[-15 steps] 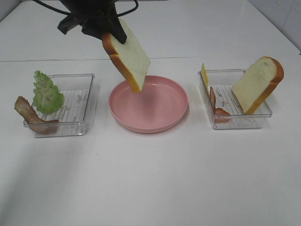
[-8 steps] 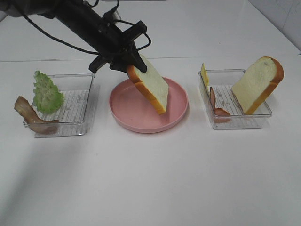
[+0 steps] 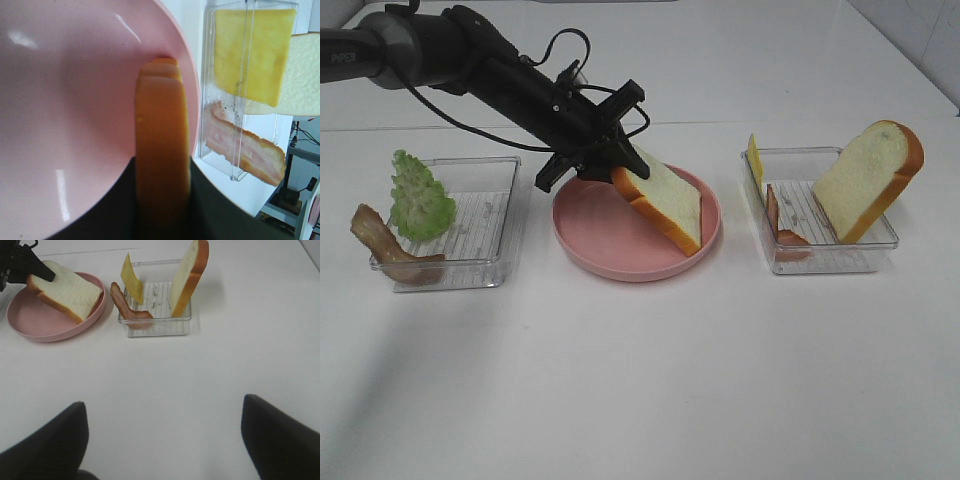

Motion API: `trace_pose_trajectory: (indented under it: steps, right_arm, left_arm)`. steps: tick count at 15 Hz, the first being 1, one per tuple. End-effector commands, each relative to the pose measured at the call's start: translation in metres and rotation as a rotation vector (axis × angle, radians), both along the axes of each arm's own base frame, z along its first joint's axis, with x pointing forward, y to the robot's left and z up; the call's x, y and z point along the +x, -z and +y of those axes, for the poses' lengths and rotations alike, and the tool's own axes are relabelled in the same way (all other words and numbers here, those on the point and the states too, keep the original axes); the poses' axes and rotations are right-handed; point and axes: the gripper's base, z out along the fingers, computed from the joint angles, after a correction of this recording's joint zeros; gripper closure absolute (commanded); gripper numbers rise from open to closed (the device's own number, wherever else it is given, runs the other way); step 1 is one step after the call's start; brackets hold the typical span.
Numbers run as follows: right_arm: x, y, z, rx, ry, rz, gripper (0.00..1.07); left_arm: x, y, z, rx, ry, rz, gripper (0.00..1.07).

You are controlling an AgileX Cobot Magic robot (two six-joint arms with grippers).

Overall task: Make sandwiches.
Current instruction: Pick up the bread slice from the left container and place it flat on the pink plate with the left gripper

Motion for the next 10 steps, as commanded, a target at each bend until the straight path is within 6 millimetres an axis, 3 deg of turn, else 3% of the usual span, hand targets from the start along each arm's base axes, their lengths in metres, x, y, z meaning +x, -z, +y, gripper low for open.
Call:
trace_pose_trajectory:
  steps: [1, 3, 4, 7, 8, 10]
  right_arm:
    - [-0.001, 0.0003, 0.0, -0.006, 0.001, -0.014, 0.29]
    - [-0.001, 0.0003, 0.0, -0.006, 0.001, -0.014, 0.29]
    - [-0.001, 0.0003, 0.0, -0.006, 0.001, -0.014, 0.29]
    - [-0.001, 0.0003, 0.0, -0.006, 0.001, -0.014, 0.29]
    - [-0.001, 0.0003, 0.0, -0.006, 0.001, -0.014, 0.29]
    - [-0.001, 0.0003, 0.0, -0.006, 0.001, -0.014, 0.29]
  left_arm:
    - [-0.004, 0.0067, -0.0078, 0.001, 0.028, 0.006, 1.07]
    - [-0.0075, 0.0066, -0.0064, 0.012, 0.065, 0.024, 1.01]
    - [-0.008, 0.0071, -0.0054, 0.027, 0.075, 0.022, 0.88]
    - [-0.0083, 0.0056, -0.0036, 0.058, 0.114, -0.018, 0.35]
    - [-0.0095, 0.0056, -0.0037, 0.058, 0.137, -0.023, 0.24]
    - [-0.0111, 0.0056, -0.0038, 0.057, 0.164, -0.028, 0.18]
